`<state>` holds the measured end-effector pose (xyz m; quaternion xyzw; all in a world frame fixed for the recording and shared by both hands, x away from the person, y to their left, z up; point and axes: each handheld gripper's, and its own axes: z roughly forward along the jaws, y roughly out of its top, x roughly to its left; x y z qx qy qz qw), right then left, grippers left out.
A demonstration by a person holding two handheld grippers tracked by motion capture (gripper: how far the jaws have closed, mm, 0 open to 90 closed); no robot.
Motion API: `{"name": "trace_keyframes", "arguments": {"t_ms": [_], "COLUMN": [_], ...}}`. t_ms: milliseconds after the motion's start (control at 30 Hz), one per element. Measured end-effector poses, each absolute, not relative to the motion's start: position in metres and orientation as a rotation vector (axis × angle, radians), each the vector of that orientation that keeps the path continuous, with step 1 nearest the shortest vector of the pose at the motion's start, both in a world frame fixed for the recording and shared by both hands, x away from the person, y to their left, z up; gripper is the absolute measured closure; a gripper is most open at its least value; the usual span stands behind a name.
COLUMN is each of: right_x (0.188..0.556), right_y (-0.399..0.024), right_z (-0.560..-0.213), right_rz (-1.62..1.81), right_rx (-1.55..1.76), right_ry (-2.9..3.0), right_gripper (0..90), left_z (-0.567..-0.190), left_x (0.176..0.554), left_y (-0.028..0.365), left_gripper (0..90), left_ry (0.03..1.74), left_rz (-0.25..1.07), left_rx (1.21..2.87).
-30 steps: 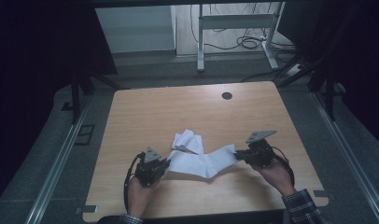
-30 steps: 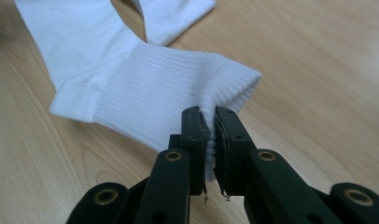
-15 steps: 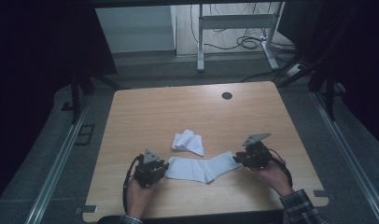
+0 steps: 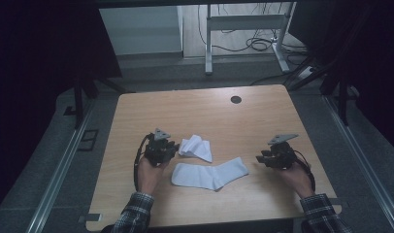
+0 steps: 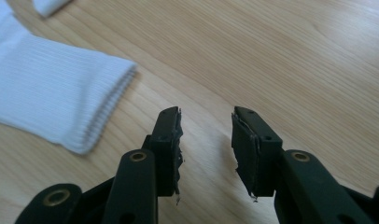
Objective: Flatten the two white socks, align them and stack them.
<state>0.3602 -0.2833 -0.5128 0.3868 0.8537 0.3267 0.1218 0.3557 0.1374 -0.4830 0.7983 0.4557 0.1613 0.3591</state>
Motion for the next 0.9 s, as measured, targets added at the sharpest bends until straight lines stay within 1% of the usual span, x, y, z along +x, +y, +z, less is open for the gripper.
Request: {"name": "trace_keyframes", "arguments": {"t_ms": [233,400,467,567,633,667,900], "right_x": [0.366,0.367,0.367,0.366,0.366,0.366,0.366], "right_y": [-0.297,-0.300,-0.299,-0.298,-0.298,-0.298,-0.299], "right_z": [-0.521,-0.524,-0.524,-0.525,-0.525,-0.525,-0.525], "right_rz": [0.929,0.920,0.917,0.914,0.913,0.914,0.917], "right_rx": [1.163,1.155,1.153,1.146,1.142,1.142,1.142], "right_ry": [2.484,2.490,2.491,2.490,2.491,2.491,2.489], "right_gripper": [58.4,56.8,55.9,55.5,55.5,55.4,55.0], "left_z": [-0.505,-0.518,-0.522,-0.525,-0.522,-0.520,-0.500], "left_x": [0.383,0.388,0.388,0.387,0.387,0.387,0.386], "left_y": [0.127,0.122,0.121,0.119,0.118,0.118,0.119], "left_gripper": [73.5,70.1,70.3,74.3,81.0,82.0,83.1], "left_ry": [1.230,1.244,1.241,1.236,1.234,1.231,1.216], "left_rz": [0.389,0.359,0.349,0.344,0.357,0.356,0.374], "left_rx": [2.088,2.105,2.117,2.124,2.126,2.127,2.087]}}
